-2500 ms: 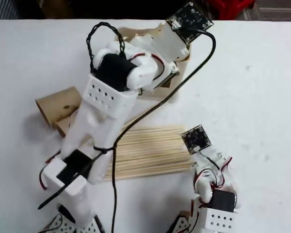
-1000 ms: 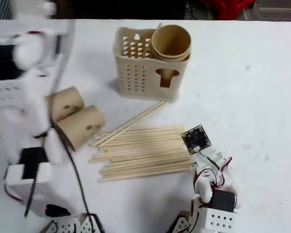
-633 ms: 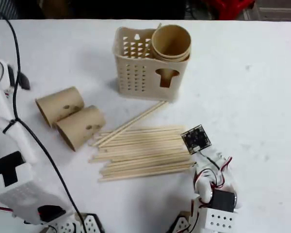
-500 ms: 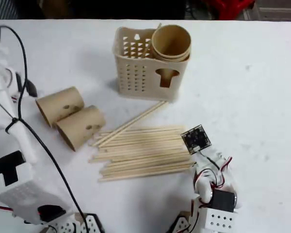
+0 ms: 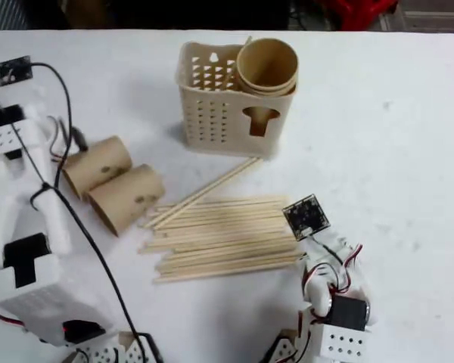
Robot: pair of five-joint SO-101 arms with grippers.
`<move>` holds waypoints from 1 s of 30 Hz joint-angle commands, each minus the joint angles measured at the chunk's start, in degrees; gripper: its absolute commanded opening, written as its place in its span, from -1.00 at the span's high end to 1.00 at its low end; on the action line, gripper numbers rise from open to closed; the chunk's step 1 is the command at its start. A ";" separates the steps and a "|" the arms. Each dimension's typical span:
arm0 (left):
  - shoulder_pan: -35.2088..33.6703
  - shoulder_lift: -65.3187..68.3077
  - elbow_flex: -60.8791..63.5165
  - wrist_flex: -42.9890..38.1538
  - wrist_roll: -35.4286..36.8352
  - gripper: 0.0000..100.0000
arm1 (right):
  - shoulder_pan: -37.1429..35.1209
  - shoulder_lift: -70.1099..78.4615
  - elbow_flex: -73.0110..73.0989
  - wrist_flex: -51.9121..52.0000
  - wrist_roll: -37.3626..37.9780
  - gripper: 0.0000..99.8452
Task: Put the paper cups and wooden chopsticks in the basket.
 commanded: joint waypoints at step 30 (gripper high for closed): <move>5.85 -0.48 -13.54 10.02 0.70 0.50 | -0.57 -0.31 0.44 0.31 0.62 0.97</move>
